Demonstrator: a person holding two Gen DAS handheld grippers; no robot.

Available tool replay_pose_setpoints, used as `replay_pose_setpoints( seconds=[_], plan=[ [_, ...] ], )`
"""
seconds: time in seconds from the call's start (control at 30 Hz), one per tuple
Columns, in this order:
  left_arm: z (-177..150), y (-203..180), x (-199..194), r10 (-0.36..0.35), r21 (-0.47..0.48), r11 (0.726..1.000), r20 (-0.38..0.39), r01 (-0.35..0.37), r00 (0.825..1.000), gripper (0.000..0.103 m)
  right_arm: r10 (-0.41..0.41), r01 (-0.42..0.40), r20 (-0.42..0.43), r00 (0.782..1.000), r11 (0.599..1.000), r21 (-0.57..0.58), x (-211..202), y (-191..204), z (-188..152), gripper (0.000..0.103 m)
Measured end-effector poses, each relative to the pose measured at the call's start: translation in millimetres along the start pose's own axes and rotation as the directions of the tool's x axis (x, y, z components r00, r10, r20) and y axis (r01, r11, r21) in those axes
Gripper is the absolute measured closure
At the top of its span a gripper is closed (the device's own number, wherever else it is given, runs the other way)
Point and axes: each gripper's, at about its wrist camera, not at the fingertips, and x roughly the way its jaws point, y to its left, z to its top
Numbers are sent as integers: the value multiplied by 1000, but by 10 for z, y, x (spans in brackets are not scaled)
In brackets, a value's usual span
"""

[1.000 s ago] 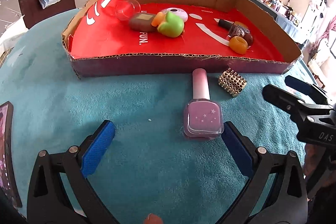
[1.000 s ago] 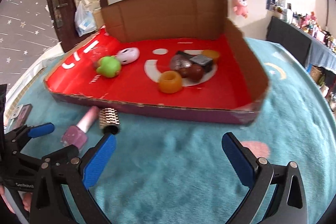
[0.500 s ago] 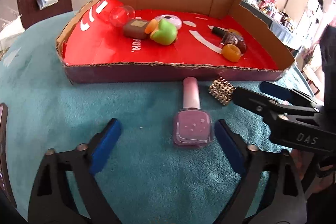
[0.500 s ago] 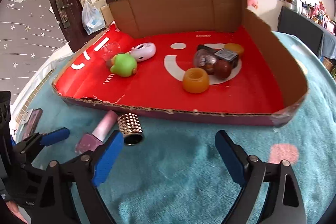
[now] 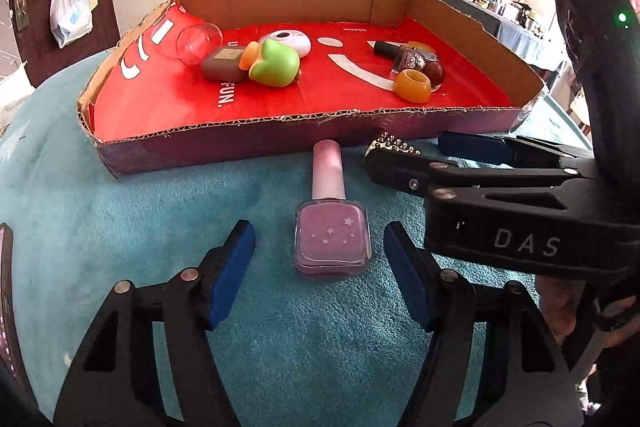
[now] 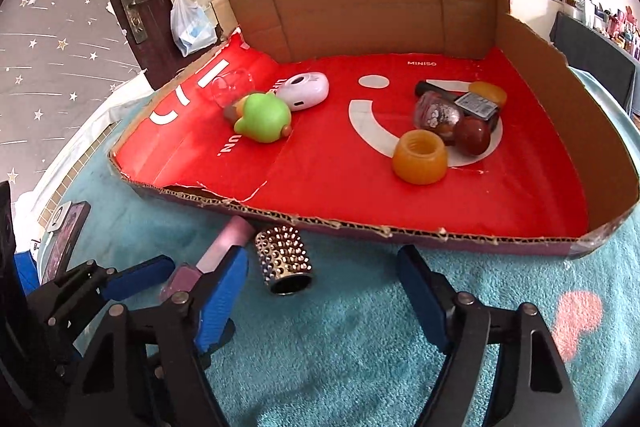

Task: Organize rigid objects
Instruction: 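Grasp the pink nail polish bottle with the left gripper while the right grasps the gold studded cylinder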

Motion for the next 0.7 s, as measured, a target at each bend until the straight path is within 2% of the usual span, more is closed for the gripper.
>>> replay_pose_setpoints(
  seconds=[0.07,0.3,0.53,0.7],
  plan=[
    [-5,4,1,3,-4,1000,1,-3,1000,40,-3,3,-5,1000,1000,-11,14,22,1,27],
    [-22,21,-5,-1,-14,1000,11,1,1000,51,-12,11,-14,1000,999,-42,42,98,1,45],
    [-28,-7,-3,1,-1,1000,16,-1,1000,57,-19,18,-20,1000,998,-61,79,163,6,54],
    [-28,-22,3,3,9,1000,15,-3,1000,59,-29,27,-20,999,998,-63,65,167,8,75]
  ],
)
